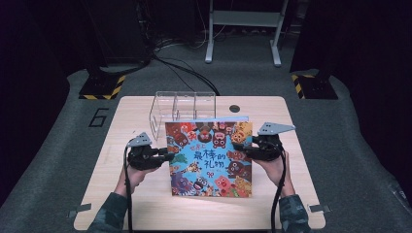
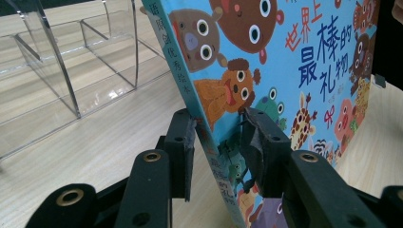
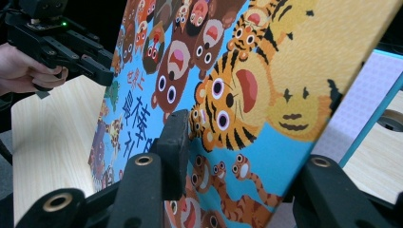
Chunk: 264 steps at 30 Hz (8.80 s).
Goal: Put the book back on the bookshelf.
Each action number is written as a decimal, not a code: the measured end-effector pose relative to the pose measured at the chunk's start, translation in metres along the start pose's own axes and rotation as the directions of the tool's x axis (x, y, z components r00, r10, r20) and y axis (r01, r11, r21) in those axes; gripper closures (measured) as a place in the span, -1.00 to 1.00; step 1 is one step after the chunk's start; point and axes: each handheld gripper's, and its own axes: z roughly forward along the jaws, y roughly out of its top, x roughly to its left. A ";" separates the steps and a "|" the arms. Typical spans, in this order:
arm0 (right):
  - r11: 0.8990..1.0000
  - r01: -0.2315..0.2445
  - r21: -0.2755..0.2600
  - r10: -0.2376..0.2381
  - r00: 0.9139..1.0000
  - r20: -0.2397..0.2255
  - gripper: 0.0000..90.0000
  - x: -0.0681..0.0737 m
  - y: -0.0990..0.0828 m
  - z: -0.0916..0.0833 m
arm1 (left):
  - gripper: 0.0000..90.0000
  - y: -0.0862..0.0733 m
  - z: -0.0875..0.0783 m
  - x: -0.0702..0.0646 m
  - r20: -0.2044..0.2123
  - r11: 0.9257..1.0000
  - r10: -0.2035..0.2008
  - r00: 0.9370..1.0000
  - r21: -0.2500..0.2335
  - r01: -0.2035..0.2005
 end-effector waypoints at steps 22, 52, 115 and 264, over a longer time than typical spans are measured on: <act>1.000 0.023 -0.018 -0.022 0.997 0.068 0.18 0.003 -0.003 0.008 | 0.52 0.001 -0.011 -0.007 -0.050 0.996 0.066 0.997 -0.062 -0.069; 0.998 0.063 -0.006 -0.062 0.997 0.038 0.05 -0.003 0.007 0.026 | 0.51 -0.012 -0.025 -0.023 -0.116 0.992 0.078 0.990 -0.092 -0.089; 0.998 0.061 -0.006 -0.060 0.994 0.089 -0.33 -0.003 0.007 0.040 | 0.56 -0.009 -0.040 -0.022 0.064 0.991 0.119 0.991 -0.076 -0.114; 0.936 -0.302 0.178 0.171 0.836 0.521 -0.87 -0.073 -0.130 0.043 | 0.80 0.119 -0.109 -0.055 -0.068 0.965 0.250 0.966 0.100 -0.242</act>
